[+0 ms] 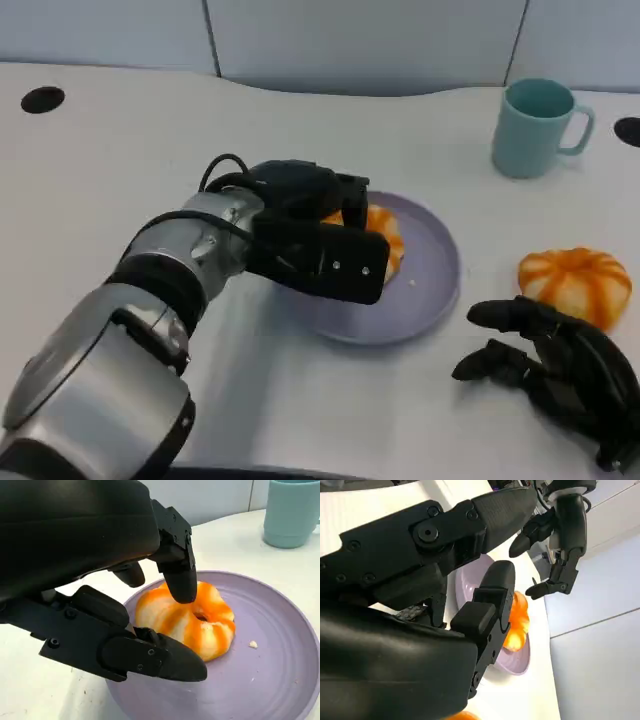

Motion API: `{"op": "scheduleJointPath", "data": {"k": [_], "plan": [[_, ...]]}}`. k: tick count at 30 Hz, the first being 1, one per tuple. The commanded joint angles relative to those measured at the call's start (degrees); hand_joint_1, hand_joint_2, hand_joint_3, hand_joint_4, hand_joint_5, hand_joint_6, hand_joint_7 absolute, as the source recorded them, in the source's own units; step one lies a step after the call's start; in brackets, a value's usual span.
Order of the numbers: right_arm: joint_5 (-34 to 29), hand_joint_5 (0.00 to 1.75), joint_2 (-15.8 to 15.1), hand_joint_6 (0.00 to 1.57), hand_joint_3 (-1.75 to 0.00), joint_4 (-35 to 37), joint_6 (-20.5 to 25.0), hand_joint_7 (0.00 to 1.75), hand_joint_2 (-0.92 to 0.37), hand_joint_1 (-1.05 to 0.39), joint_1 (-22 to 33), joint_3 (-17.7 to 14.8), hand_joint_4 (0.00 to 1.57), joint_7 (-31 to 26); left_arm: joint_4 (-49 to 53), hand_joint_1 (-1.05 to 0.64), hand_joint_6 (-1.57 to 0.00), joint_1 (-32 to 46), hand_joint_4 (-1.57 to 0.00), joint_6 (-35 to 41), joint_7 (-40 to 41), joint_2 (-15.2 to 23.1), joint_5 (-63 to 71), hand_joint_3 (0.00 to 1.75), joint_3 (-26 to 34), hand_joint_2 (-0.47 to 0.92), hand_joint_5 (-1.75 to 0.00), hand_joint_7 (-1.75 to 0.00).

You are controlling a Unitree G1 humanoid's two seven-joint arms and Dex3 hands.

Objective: Grasp the bread from the table and place it into the plate.

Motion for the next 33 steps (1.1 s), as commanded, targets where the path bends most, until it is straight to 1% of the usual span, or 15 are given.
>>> {"op": "scheduleJointPath", "data": {"k": [1,5,9,12,16,18,21,23,27,30,33], "plan": [[-0.68,1.07,-0.61,0.84,-0.03,1.05,0.97,0.54,-0.92,-0.43,1.41,0.13,0.71,-0.88,-0.34,-0.84,-0.03,-0.93,0.00,-0.65,-0.05,1.07,-0.34,0.27,0.28,0.92,-0.92,-0.95],[-0.54,1.07,-0.63,0.84,-0.02,1.26,1.09,0.54,-0.92,-0.43,1.33,0.03,0.71,-0.77,-0.74,-0.82,-0.05,-0.03,0.00,-2.28,0.82,1.93,-1.95,0.25,1.92,0.92,-0.90,-0.92],[-0.55,1.08,-0.62,0.84,-0.02,-0.09,1.70,0.54,-0.92,-0.43,1.89,0.26,0.70,-1.13,-1.12,-0.81,-0.04,1.06,0.00,-5.01,0.80,3.01,-4.81,0.29,4.73,0.92,-0.92,-0.92],[-0.92,1.08,-0.90,0.83,-0.02,0.83,1.03,0.54,-0.92,-0.44,1.57,0.32,0.70,-0.98,-1.46,-0.80,-0.01,1.85,0.00,-7.33,-0.07,4.26,-6.59,0.32,6.41,0.92,-0.92,-0.93],[-0.73,1.07,-0.96,0.83,-0.03,1.08,1.16,0.53,-0.92,-0.43,1.49,0.15,0.70,-0.87,-1.63,-0.76,-0.01,3.47,0.00,-10.58,-1.10,5.40,-9.63,0.30,9.28,0.92,-1.00,-0.96],[-0.56,1.05,-0.99,0.84,-0.02,1.48,1.11,0.52,-0.92,-0.43,1.37,-0.01,0.71,-0.62,-1.80,-0.76,0.00,4.48,0.00,-11.79,-3.09,5.85,-12.07,0.30,11.31,0.92,-1.03,-0.96],[-0.82,1.03,-1.09,0.85,-0.02,1.10,1.00,0.50,-0.92,-0.44,1.57,0.16,0.73,-0.92,-2.23,-0.76,0.00,6.11,0.00,-13.68,-6.52,6.41,-15.86,0.30,14.39,0.92,-1.14,-0.94],[-0.90,1.03,-1.08,0.85,-0.03,0.70,0.99,0.50,-0.92,-0.44,1.71,0.25,0.73,-1.06,-2.65,-0.74,0.00,7.08,0.00,-14.22,-9.41,6.59,-18.75,0.30,16.65,0.92,-1.17,-0.93],[-0.56,1.03,-1.15,0.85,-0.05,0.61,1.22,0.50,-0.92,-0.43,1.74,0.08,0.71,-0.72,-3.97,-0.65,-0.14,9.45,0.00,-15.20,-15.19,6.55,-25.46,0.27,22.23,0.92,-1.19,-0.78],[-0.96,1.04,-1.28,0.86,-0.06,0.08,1.27,0.50,-0.92,-0.43,1.91,0.29,0.71,-1.37,-4.80,-0.64,-0.20,10.76,-0.01,-15.08,-18.24,6.34,-29.05,0.28,25.02,0.92,-1.17,-0.71],[-1.16,1.05,-1.53,0.85,-0.05,-0.21,1.77,0.50,-0.92,-0.43,1.92,0.43,0.69,-1.70,-5.89,-0.64,-0.25,12.88,-0.08,-14.46,-23.38,5.79,-35.26,0.28,29.73,0.92,-1.17,-0.66]]}}
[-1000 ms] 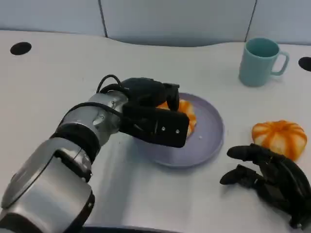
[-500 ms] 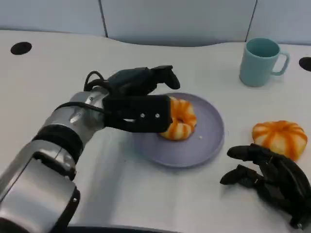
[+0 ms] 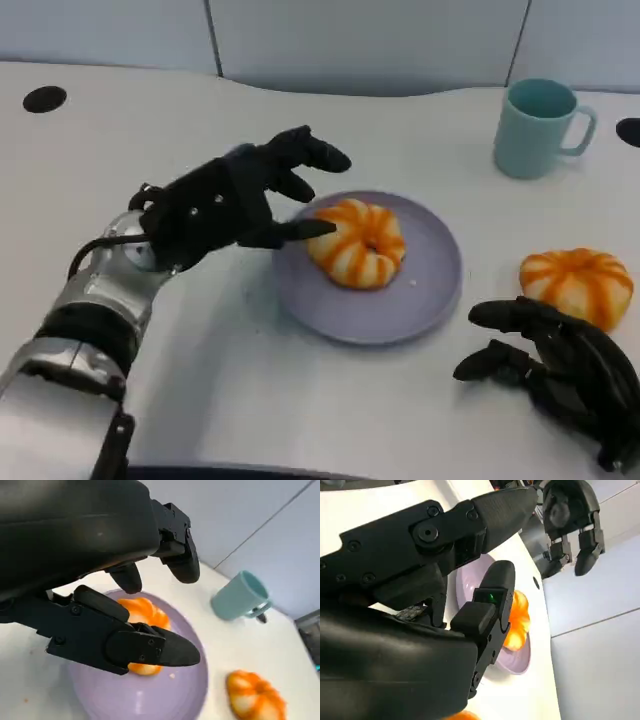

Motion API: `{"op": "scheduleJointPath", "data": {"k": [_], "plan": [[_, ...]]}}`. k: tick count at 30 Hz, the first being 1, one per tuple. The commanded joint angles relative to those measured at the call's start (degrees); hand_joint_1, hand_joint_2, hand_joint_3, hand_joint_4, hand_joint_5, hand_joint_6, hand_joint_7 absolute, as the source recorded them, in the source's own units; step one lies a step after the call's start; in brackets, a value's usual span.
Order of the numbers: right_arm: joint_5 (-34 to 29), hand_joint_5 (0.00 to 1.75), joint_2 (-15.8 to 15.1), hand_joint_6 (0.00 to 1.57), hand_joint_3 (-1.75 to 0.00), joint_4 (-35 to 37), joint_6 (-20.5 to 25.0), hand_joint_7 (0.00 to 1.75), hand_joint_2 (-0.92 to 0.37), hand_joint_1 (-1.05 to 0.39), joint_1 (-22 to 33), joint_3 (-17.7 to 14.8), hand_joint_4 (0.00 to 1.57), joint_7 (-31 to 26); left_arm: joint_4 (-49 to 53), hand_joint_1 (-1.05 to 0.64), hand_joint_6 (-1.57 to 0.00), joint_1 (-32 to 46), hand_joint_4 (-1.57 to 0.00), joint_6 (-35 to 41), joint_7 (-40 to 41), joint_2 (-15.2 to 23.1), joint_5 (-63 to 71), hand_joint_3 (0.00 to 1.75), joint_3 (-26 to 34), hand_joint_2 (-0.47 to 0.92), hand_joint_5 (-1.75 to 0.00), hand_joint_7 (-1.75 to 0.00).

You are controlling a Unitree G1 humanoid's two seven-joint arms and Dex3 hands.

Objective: Grasp the bread from the table and place it into the plate.

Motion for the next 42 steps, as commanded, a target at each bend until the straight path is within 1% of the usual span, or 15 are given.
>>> {"op": "scheduleJointPath", "data": {"k": [1,7,11,12,15,18,22,24,27,29,32,35,38,42], "plan": [[-1.01,1.05,-1.36,0.85,-0.04,0.25,1.68,0.50,-0.92,-0.43,1.67,0.32,0.69,-1.20,-1.94,-0.64,-0.25,3.19,-0.10,0.52,-6.53,0.30,-7.86,0.27,6.04,0.92,-1.17,-0.65],[-0.71,1.06,-1.64,0.84,-0.09,1.16,1.32,0.50,-0.92,-0.40,1.24,0.12,0.69,-0.23,-4.69,-0.68,-0.30,6.90,-0.18,1.96,-12.07,0.44,-13.82,0.30,10.41,0.92,-1.08,-0.55],[-0.69,1.06,-1.82,0.85,-0.07,1.85,1.35,0.50,-0.92,-0.41,0.84,0.04,0.69,-0.27,-6.33,-0.70,-0.30,9.39,-0.19,1.87,-14.93,0.45,-16.38,0.32,12.30,0.92,-1.06,-0.53],[-0.69,1.06,-1.82,0.85,-0.07,1.75,1.36,0.50,-0.92,-0.41,0.87,0.07,0.69,-0.26,-6.96,-0.70,-0.30,10.06,-0.19,3.39,-16.25,0.20,-18.00,0.33,13.32,0.92,-1.06,-0.52],[-0.62,1.06,-1.79,0.84,-0.09,1.29,1.53,0.50,-0.92,-0.40,1.02,0.12,0.68,-0.42,-9.19,-0.66,-0.33,11.95,-0.21,8.51,-19.46,-0.41,-22.33,0.25,15.80,0.92,-1.10,-0.52],[-0.46,1.06,-1.75,0.85,-0.09,1.41,1.67,0.50,-0.92,-0.40,0.98,0.03,0.68,-0.28,-11.45,-0.72,-0.34,14.24,-0.22,12.75,-22.13,-0.54,-25.82,0.25,17.80,0.92,-1.09,-0.51],[-0.60,1.05,-1.82,0.85,-0.09,1.36,1.78,0.50,-0.92,-0.41,1.03,0.10,0.68,-0.48,-14.20,-0.70,-0.34,16.52,-0.23,21.42,-27.15,-0.63,-31.80,0.21,21.04,0.92,-1.04,-0.42],[-0.64,1.05,-1.83,0.84,-0.09,1.53,1.53,0.50,-0.92,-0.41,0.96,0.10,0.68,-0.42,-15.59,-0.73,-0.34,17.76,-0.24,25.23,-28.62,-0.23,-33.71,0.17,22.00,0.92,-1.03,-0.38],[-0.47,1.05,-1.81,0.84,-0.08,1.69,1.72,0.50,-0.92,-0.40,0.83,-0.02,0.68,-0.30,-17.90,-0.76,-0.34,19.69,-0.25,29.48,-30.02,0.25,-35.63,0.13,23.13,0.92,-0.99,-0.33],[-0.43,1.06,-1.81,0.84,-0.08,1.42,1.93,0.51,-0.92,-0.40,0.92,-0.02,0.68,-0.39,-19.42,-0.77,-0.34,20.93,-0.25,31.74,-31.26,0.52,-36.66,0.14,23.66,0.92,-0.96,-0.30],[-0.53,1.06,-1.88,0.83,-0.09,0.17,2.89,0.51,-0.92,-0.39,1.37,0.18,0.68,-0.90,-21.21,-0.76,-0.38,22.38,-0.31,35.97,-32.58,0.66,-38.73,0.12,24.69,0.92,-0.90,-0.23],[-0.24,1.06,-1.65,0.83,-0.09,-0.81,3.35,0.52,-0.92,-0.38,1.82,0.09,0.67,-0.97,-22.63,-0.75,-0.40,23.86,-0.34,37.85,-33.21,0.60,-39.67,0.14,25.30,0.92,-0.87,-0.19],[-0.71,1.07,-1.68,0.82,-0.10,-1.49,3.22,0.53,-0.92,-0.39,2.16,0.43,0.67,-1.33,-23.50,-0.75,-0.44,25.29,-0.37,40.71,-33.86,0.66,-40.80,0.17,25.88,0.92,-0.88,-0.19],[-0.50,1.08,-1.80,0.81,-0.11,-1.60,3.25,0.55,-0.92,-0.40,2.11,0.54,0.65,-0.83,-25.47,-0.73,-0.56,27.76,-0.44,44.74,-32.41,-0.26,-43.02,0.12,27.30,0.92,-0.89,-0.18]]}}
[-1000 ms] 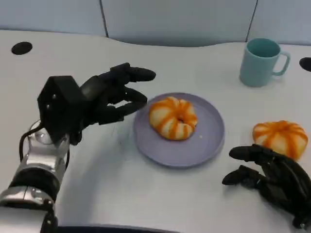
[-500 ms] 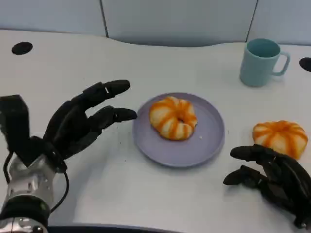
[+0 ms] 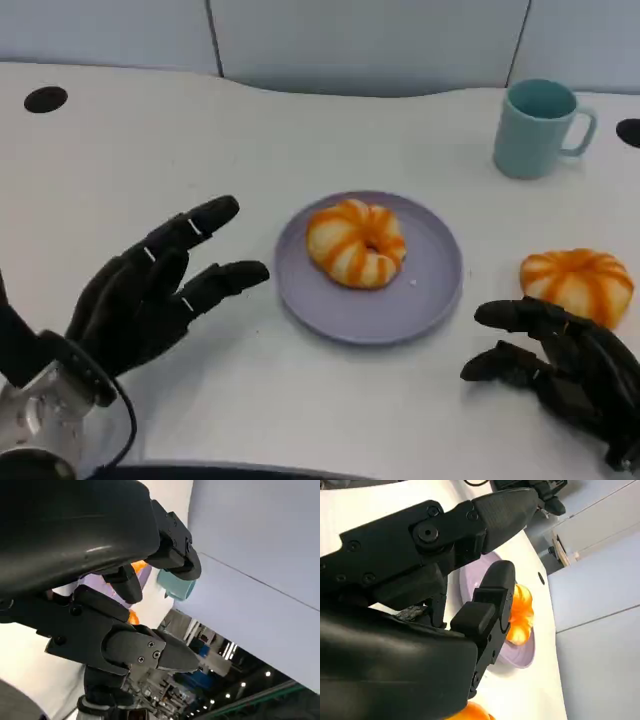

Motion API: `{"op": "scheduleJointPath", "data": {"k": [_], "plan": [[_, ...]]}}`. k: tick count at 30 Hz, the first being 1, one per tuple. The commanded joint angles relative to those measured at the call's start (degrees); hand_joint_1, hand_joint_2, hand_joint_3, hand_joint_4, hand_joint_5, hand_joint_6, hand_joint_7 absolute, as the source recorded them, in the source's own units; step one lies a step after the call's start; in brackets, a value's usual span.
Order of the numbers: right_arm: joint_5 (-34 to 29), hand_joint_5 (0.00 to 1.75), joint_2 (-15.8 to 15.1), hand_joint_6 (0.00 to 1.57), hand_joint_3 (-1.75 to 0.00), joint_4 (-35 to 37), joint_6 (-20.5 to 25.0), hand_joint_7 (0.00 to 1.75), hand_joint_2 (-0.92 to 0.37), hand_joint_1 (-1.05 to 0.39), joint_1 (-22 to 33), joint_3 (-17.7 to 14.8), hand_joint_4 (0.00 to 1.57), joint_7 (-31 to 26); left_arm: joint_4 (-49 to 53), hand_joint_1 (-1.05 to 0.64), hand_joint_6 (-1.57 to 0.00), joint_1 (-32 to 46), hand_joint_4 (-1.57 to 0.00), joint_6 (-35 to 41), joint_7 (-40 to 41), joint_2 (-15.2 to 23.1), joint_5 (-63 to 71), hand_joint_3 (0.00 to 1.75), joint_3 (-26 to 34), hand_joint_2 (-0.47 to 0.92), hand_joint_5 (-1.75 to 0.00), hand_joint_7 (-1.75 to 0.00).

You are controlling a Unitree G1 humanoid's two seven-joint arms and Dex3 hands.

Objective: Grasp the bread from the table and place it into the plate.

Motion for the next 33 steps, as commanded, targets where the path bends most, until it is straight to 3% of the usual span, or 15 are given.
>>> {"op": "scheduleJointPath", "data": {"k": [1,7,13,19,21,33], "plan": [[-0.24,1.09,-0.73,0.81,-0.11,0.70,0.70,0.55,-0.92,-0.40,1.36,0.08,0.65,0.35,-3.10,-0.72,-0.57,3.50,-0.43,3.76,1.06,0.03,-2.26,0.13,1.73,0.92,-0.91,-0.17],[-0.68,1.10,-0.93,0.80,-0.10,0.68,0.55,0.57,-0.92,-0.39,1.29,0.31,0.66,-0.01,-8.86,-0.69,-0.67,8.30,-0.41,6.54,4.35,-1.63,-3.63,0.20,2.38,0.92,-1.17,-0.21],[-0.69,1.10,-0.82,0.79,-0.10,0.19,0.60,0.58,-0.92,-0.40,1.52,0.43,0.66,-0.03,-10.57,-0.70,-0.66,10.85,-0.38,7.21,4.89,-1.58,-3.36,0.25,2.48,0.92,-1.39,-0.33],[-0.38,1.10,-0.94,0.77,-0.11,-0.46,1.11,0.60,-0.92,-0.39,1.86,0.48,0.65,0.37,-13.36,-0.70,-0.36,13.45,-0.24,4.89,8.03,-2.01,-0.80,0.28,1.31,0.92,-1.63,-1.06],[-0.46,1.11,-0.97,0.77,-0.11,-0.56,0.88,0.61,-0.92,-0.39,1.99,0.51,0.64,0.36,-13.57,-0.67,-0.34,14.00,-0.23,3.58,9.07,-2.25,-0.23,0.30,0.99,0.92,-1.68,-1.17],[-0.26,1.11,-1.12,0.77,-0.13,-3.38,2.89,0.62,-0.92,-0.39,3.24,0.64,0.65,-0.84,-12.27,-0.60,-0.32,15.47,-0.31,-1.43,12.44,-2.61,2.57,0.32,-0.56,0.87,-1.75,-1.39]]}}
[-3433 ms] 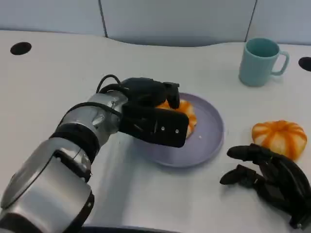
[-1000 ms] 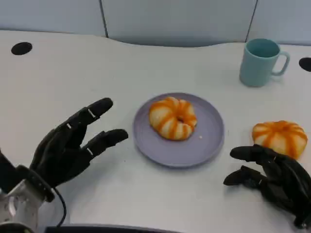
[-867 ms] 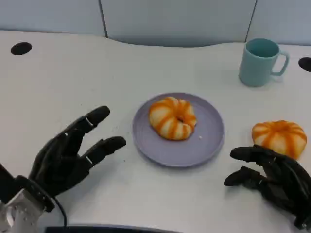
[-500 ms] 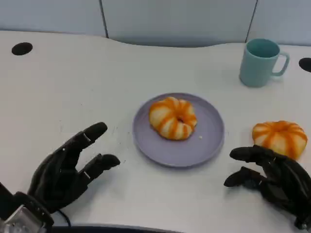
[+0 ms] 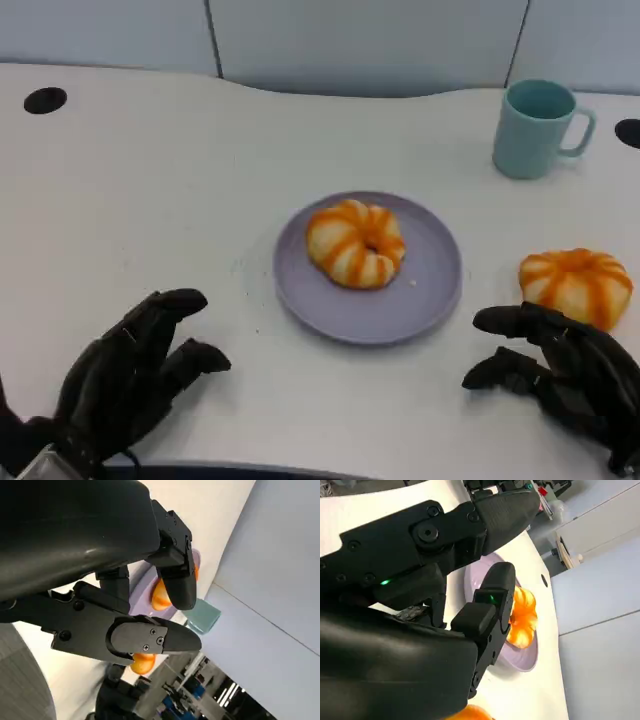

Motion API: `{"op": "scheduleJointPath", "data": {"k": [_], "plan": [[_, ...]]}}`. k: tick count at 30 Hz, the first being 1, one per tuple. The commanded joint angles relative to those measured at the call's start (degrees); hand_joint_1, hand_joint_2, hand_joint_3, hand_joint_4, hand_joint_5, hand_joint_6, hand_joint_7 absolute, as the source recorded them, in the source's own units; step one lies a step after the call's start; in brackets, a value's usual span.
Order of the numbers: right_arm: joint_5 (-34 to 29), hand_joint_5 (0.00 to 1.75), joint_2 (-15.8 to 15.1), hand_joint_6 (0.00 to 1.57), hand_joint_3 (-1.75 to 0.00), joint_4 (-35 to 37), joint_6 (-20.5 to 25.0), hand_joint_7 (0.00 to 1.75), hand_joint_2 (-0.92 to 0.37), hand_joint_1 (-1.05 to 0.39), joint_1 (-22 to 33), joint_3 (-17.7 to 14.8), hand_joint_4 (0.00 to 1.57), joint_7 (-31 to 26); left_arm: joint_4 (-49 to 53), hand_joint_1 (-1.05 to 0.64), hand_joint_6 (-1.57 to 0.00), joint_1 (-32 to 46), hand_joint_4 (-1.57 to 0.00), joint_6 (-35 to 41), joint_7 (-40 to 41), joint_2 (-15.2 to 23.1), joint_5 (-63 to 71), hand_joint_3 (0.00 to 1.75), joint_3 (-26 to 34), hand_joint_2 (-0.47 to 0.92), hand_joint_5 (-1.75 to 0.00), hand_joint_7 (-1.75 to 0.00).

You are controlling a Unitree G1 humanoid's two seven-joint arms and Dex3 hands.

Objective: Grasp the bread from the table and place it into the plate.

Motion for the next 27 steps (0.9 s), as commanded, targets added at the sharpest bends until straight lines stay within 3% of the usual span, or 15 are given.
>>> {"op": "scheduleJointPath", "data": {"k": [1,3,5,8,21,27], "plan": [[-0.23,1.11,-0.96,0.77,-0.13,-0.66,1.73,0.62,-0.92,-0.39,1.49,0.05,0.65,-0.73,0.56,-0.60,-0.32,0.48,-0.32,-2.21,1.90,0.37,1.53,0.32,-0.39,0.86,-1.75,-1.39],[-0.10,1.11,-1.02,0.77,-0.13,-0.78,1.98,0.62,-0.92,-0.39,1.53,-0.01,0.65,-0.58,0.68,-0.60,-0.33,0.58,-0.32,-2.90,2.18,0.29,1.99,0.33,-0.64,0.86,-1.75,-1.40],[0.06,1.11,-1.09,0.76,-0.13,-0.58,1.97,0.62,-0.92,-0.38,1.45,-0.14,0.65,-0.25,1.05,-0.58,-0.34,0.59,-0.34,-3.35,2.67,0.19,2.41,0.61,-0.92,0.70,-1.75,-1.43],[-0.16,1.11,-1.31,0.75,-0.13,-0.30,1.52,0.61,-0.92,-0.39,1.25,-0.06,0.64,-0.05,1.86,-0.59,-0.36,0.44,-0.35,-4.18,3.35,0.10,3.01,0.79,-1.36,0.60,-1.75,-1.41],[-0.07,1.14,-2.38,0.74,-0.12,4.05,-0.37,0.67,-0.92,-0.40,-0.84,-0.49,0.63,1.21,7.22,-0.61,-0.39,-2.16,-0.38,-7.25,4.20,-0.16,4.04,0.77,-1.23,0.59,-1.75,-1.44],[0.00,1.12,-2.50,0.76,-0.07,6.67,-0.63,0.66,-0.92,-0.40,-1.91,-1.23,0.64,1.51,8.89,-0.60,-0.39,-3.31,-0.35,-8.16,4.18,-0.14,4.16,1.00,-1.14,0.51,-1.75,-1.43]]}}
